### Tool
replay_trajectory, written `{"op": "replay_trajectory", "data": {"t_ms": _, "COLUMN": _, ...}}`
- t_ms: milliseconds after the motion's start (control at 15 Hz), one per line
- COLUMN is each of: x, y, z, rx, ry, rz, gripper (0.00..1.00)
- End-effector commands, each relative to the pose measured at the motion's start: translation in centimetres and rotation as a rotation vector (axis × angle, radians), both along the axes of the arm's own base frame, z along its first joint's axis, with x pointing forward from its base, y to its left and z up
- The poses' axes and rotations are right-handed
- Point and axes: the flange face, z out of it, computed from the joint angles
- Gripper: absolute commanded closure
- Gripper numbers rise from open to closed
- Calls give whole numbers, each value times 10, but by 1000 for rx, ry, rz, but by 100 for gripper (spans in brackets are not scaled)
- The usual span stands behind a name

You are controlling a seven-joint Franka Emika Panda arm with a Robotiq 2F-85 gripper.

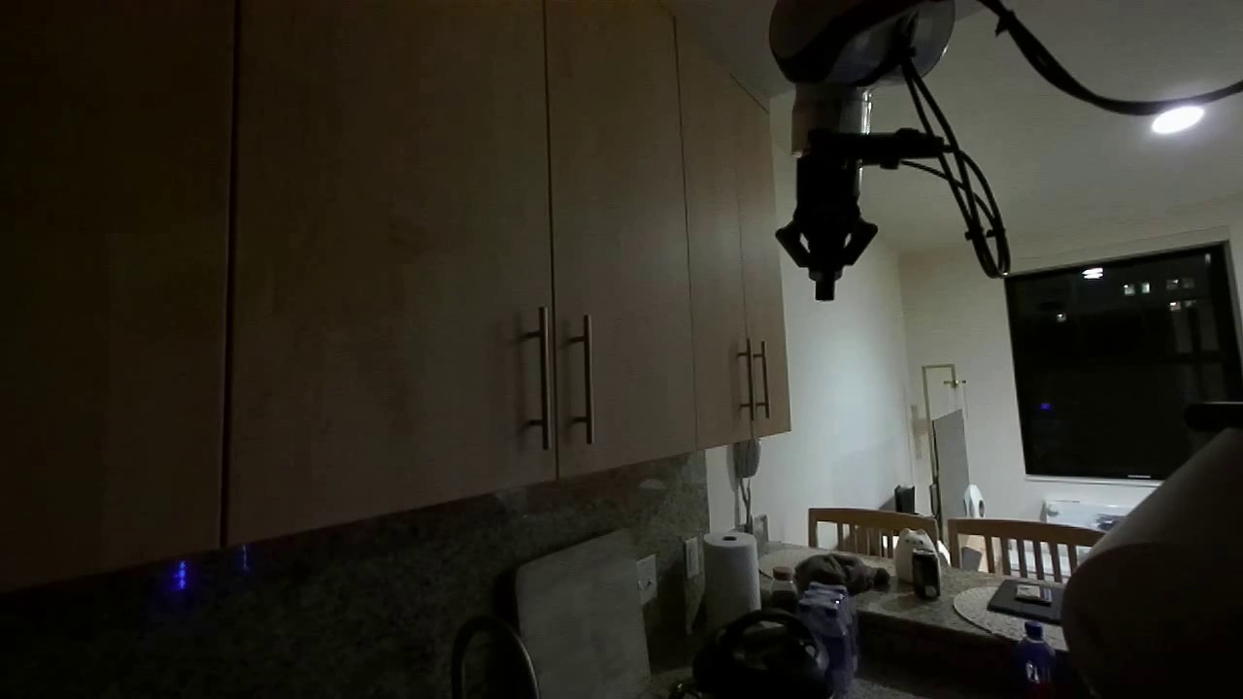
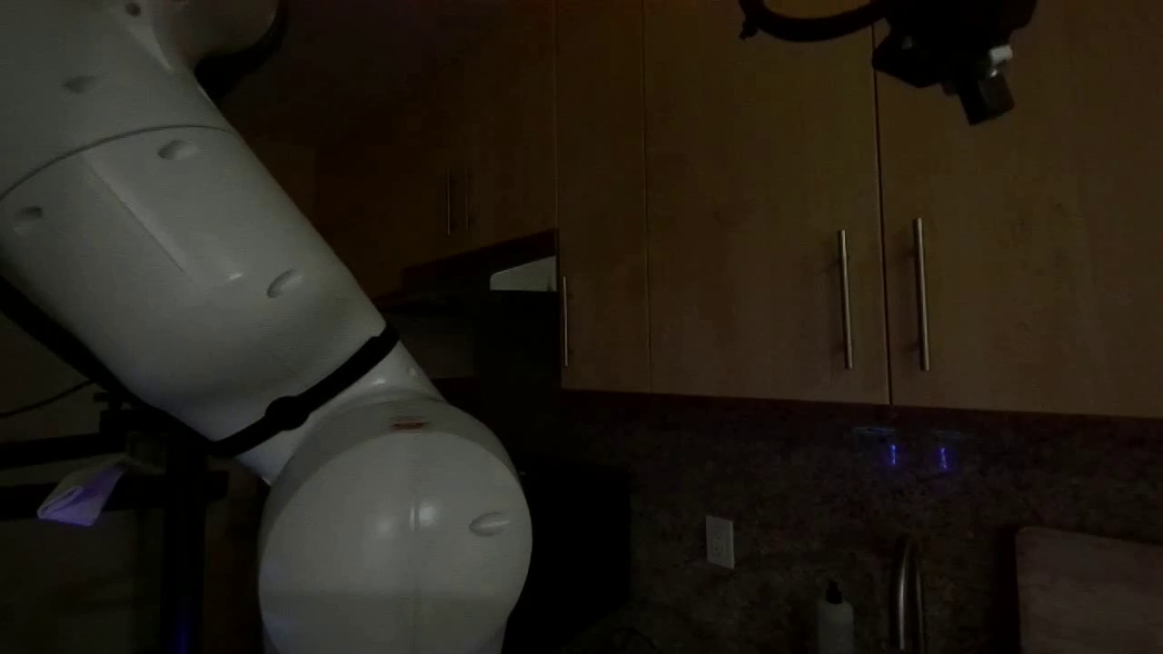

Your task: Close the open cabinet door

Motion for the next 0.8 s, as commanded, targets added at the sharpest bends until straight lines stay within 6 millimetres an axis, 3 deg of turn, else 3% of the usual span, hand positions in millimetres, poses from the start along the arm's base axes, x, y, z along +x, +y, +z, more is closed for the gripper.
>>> {"op": "replay_trajectory", "data": {"t_ms": 0, "x": -15, "y": 14, "z": -16, "rx": 6, "ry": 60, "rz": 100, "gripper": 100}}
{"op": "replay_trajectory", "data": {"t_ms": 333, "x": -12, "y": 34, "z": -21, "rx": -4, "ry": 93, "rz": 236, "gripper": 100}}
{"op": "replay_trajectory", "data": {"t_ms": 733, "x": 18, "y": 51, "z": -45, "rx": -44, "ry": 235, "rz": 383, "gripper": 100}}
